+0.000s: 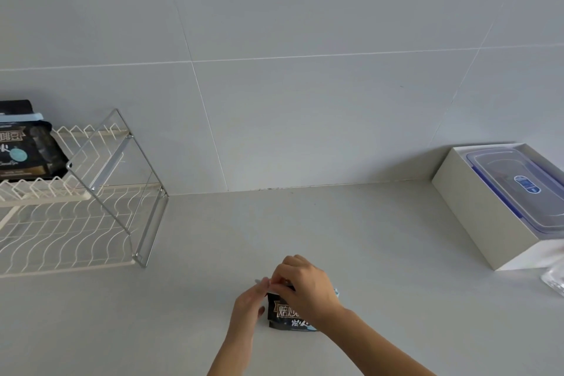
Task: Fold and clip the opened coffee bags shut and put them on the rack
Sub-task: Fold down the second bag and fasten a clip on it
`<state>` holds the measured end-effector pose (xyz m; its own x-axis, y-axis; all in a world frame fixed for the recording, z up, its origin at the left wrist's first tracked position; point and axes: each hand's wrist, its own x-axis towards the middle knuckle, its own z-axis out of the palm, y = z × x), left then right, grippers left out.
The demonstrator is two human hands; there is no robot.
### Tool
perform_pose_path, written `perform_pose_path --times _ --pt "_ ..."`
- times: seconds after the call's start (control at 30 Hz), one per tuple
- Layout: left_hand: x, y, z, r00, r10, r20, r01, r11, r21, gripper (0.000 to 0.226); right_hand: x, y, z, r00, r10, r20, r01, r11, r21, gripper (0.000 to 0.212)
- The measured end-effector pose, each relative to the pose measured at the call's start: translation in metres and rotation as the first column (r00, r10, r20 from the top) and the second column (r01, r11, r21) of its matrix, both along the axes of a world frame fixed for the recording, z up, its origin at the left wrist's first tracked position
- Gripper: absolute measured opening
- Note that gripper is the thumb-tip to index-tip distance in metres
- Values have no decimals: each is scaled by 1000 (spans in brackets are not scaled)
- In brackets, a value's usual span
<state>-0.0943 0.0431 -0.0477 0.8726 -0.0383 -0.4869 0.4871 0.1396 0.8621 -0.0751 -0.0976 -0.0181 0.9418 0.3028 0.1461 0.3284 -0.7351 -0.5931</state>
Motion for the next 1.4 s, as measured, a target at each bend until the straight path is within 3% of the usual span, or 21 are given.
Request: perform_pose_path --times 0.23,0.33,0.43,0.63,0.77,0.93,1.03,1.13,1.2,1.27,1.33,1.4 --pt "-2 -1 5 1000 28 3 -28 1000 10 28 -9 -33 -6 979 -106 -173 113 993 27 18" --pt "-2 2 6 1000 19 -5 -18 999 32 27 -19 -55 -10 946 -162 -280 206 969 136 10" --pt "-2 3 7 1000 4 0 -4 998 60 24 -32 -69 -15 927 -193 -321 290 913 286 25" --pt "3 0 16 993 -18 117 -4 983 186 15 -44 -66 -22 905 -350 -242 423 805 416 33" --pt "6 0 18 982 1 186 -49 966 254 8 -41 -61 -25 905 -376 -200 426 802 418 27" --pt "1 1 11 991 59 116 -88 963 256 7 -38 -59 -18 936 -341 -91 351 870 347 21" --pt "-2 -1 4 996 85 14 -86 960 265 7 -38 -54 -15 930 -344 -127 366 844 392 21" --pt "-8 -6 2 992 111 58 -124 937 326 7 -34 -50 -13 905 -380 -189 424 794 435 26" --pt "-9 -9 5 975 9 224 -121 862 493 13 -32 -50 -11 898 -385 -215 440 763 473 30" --pt "-3 -14 16 918 -204 341 -130 656 743 17 -30 -54 -9 890 -393 -233 456 734 503 34" --pt "1 -25 26 877 -391 280 -102 418 903 27 -32 -59 -10 886 -387 -254 463 721 516 37" --pt "-1 -35 36 870 -458 182 -59 270 961 33 -37 -59 -14 885 -371 -283 466 720 514 37"
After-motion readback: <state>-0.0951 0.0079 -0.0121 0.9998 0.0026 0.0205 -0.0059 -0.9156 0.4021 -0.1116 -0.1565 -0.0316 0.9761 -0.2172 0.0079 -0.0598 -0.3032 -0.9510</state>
